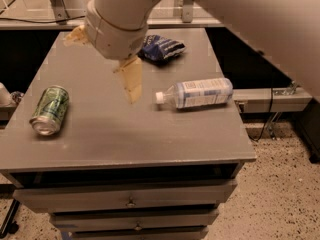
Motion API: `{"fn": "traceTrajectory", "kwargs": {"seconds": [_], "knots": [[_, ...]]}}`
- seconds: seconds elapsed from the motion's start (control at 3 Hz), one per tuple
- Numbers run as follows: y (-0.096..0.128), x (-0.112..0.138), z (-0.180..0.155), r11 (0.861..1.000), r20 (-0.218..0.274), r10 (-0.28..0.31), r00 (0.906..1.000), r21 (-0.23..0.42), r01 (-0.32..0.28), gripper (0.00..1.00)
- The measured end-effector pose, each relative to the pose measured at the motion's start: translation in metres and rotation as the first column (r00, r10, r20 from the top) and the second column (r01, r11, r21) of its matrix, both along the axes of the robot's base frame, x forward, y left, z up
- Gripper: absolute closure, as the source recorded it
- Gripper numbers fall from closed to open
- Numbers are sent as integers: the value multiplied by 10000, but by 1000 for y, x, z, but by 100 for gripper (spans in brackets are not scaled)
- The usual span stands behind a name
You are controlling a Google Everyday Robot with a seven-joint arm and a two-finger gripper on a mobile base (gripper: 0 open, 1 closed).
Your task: Pick green can
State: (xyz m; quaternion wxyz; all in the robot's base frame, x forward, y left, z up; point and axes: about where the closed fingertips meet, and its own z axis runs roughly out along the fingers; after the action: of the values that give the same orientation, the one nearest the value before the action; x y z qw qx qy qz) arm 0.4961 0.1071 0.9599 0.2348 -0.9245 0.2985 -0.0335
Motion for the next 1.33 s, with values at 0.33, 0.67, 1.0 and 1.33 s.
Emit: {"fn": "traceTrajectory", "kwargs": {"seconds": [0.33,0.67,1.0,1.33], "knots": [[60,16,-18,9874,-379,1580,9867,-71,-1584,0],[110,29,-41,9626,-833,2676,9599,-208,-2702,0],[145,37,-64,9419,-1276,3260,9367,-410,-3334,0],[166,41,-81,9375,-1370,3260,9354,-801,-3385,0]]}}
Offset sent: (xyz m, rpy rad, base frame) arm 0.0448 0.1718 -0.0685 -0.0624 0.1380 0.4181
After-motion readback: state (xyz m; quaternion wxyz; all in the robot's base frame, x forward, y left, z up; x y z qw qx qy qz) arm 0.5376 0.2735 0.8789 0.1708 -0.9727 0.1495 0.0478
